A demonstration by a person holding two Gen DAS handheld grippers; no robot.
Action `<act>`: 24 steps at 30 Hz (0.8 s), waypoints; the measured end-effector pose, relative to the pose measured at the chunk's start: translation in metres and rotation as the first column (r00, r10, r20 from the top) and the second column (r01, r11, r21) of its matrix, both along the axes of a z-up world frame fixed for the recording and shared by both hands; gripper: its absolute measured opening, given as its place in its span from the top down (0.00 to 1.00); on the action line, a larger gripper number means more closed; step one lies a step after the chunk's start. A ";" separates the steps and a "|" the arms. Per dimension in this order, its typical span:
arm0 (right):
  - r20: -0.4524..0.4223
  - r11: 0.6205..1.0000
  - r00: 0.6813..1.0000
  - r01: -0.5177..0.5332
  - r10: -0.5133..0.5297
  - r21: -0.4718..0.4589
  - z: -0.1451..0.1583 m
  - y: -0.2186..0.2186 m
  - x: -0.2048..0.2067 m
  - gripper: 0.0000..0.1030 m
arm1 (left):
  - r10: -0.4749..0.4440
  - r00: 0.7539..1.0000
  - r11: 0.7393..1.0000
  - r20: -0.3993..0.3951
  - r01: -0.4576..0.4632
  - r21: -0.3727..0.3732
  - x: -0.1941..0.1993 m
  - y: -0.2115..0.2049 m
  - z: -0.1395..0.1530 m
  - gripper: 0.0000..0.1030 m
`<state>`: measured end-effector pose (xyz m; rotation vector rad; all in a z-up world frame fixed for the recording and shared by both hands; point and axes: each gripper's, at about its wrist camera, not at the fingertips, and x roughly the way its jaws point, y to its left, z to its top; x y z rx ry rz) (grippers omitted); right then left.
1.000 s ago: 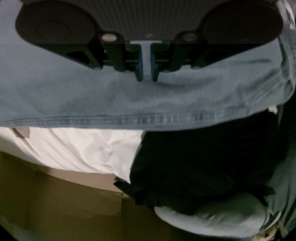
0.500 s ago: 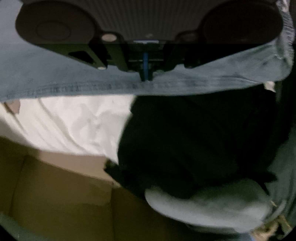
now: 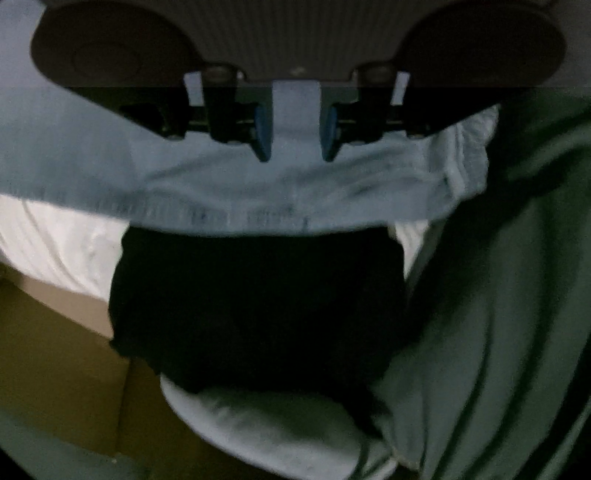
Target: Fold clothes
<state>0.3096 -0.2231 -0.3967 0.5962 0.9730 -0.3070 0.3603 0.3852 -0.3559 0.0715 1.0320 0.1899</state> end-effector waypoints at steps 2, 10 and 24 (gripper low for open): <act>-0.006 1.000 1.000 -0.010 0.010 -0.005 0.000 0.000 0.000 0.24 | 0.004 0.999 1.000 -0.037 -0.004 0.004 0.000 -0.001 -0.014 0.68; -0.021 0.999 0.999 -0.027 0.026 -0.029 0.000 0.002 0.000 0.23 | 0.068 0.997 0.998 0.026 -0.068 0.003 0.029 0.008 -0.044 0.62; -0.037 0.999 0.999 -0.040 0.039 -0.031 0.002 0.002 0.001 0.23 | 0.142 0.988 0.987 0.058 -0.138 -0.079 0.042 0.030 -0.006 0.64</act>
